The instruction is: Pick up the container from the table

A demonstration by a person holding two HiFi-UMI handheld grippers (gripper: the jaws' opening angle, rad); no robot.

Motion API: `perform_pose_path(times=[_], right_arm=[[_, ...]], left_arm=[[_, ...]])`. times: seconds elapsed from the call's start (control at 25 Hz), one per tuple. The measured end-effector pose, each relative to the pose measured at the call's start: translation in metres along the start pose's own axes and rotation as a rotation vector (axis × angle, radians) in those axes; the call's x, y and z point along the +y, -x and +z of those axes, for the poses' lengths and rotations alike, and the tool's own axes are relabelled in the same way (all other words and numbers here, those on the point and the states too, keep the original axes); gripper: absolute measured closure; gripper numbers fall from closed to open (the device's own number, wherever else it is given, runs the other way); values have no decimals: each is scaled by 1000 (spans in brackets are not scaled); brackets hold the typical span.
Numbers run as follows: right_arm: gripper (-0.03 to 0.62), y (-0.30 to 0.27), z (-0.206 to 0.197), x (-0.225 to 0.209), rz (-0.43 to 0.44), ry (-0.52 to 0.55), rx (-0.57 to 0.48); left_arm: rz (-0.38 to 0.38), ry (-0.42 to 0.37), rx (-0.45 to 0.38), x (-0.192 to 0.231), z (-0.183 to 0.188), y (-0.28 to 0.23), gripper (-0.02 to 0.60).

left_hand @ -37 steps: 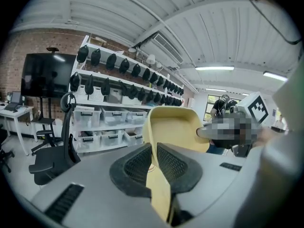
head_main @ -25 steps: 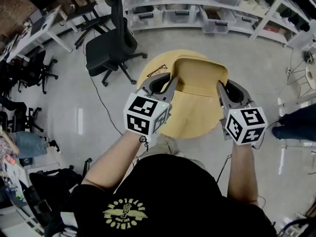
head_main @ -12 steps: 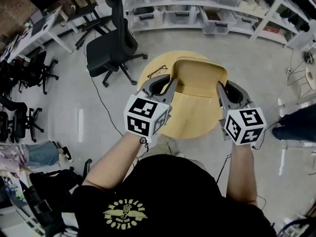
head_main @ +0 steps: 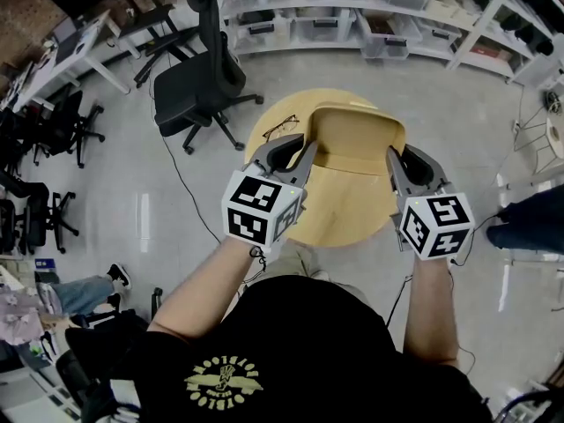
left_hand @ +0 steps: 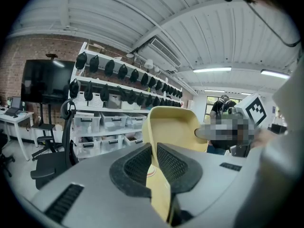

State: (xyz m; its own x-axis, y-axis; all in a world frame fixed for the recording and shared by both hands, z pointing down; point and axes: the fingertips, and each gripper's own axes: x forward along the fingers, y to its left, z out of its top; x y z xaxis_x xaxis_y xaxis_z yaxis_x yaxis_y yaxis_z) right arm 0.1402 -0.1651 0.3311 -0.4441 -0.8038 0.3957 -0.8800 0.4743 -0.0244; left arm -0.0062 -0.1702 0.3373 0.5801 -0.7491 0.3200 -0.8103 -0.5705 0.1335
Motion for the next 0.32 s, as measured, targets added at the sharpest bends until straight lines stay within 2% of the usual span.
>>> perform_pose_path(times=[0.32], right_arm=[[526, -9, -3, -1, 2, -6, 5]], left_arm=[[0, 1, 6, 6, -3, -5, 532]])
